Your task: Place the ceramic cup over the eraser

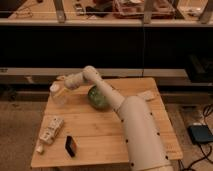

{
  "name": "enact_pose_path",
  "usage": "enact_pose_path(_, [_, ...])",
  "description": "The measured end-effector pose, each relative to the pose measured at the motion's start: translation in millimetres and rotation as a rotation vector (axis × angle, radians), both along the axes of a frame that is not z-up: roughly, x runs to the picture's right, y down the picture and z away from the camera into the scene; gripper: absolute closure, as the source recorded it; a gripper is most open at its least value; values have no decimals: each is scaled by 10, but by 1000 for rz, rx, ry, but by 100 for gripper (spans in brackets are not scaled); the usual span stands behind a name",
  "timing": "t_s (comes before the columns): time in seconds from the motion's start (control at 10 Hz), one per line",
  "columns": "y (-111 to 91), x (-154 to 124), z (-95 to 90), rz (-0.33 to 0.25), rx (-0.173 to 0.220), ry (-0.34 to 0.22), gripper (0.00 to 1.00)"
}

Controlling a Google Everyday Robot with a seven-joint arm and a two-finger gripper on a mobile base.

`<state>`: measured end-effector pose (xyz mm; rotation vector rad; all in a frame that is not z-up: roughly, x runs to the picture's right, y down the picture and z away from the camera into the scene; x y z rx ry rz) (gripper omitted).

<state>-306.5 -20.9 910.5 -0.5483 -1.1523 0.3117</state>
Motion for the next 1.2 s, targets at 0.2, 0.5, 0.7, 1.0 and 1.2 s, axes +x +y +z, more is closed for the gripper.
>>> enact_pose_path(0.2, [21,-60,55,-18,-5,-23,20])
enact_pose_path(0.5, [63,-127,129,-52,-4,-36,26])
enact_pose_path(0.7, [151,-202,157,-91,-9,-46,46])
enact_pose_path(1.0, [268,-218,23,-158,-37,-90,76])
enact_pose_path(1.2, [-38,-34,-477,-148,-45,-175,96])
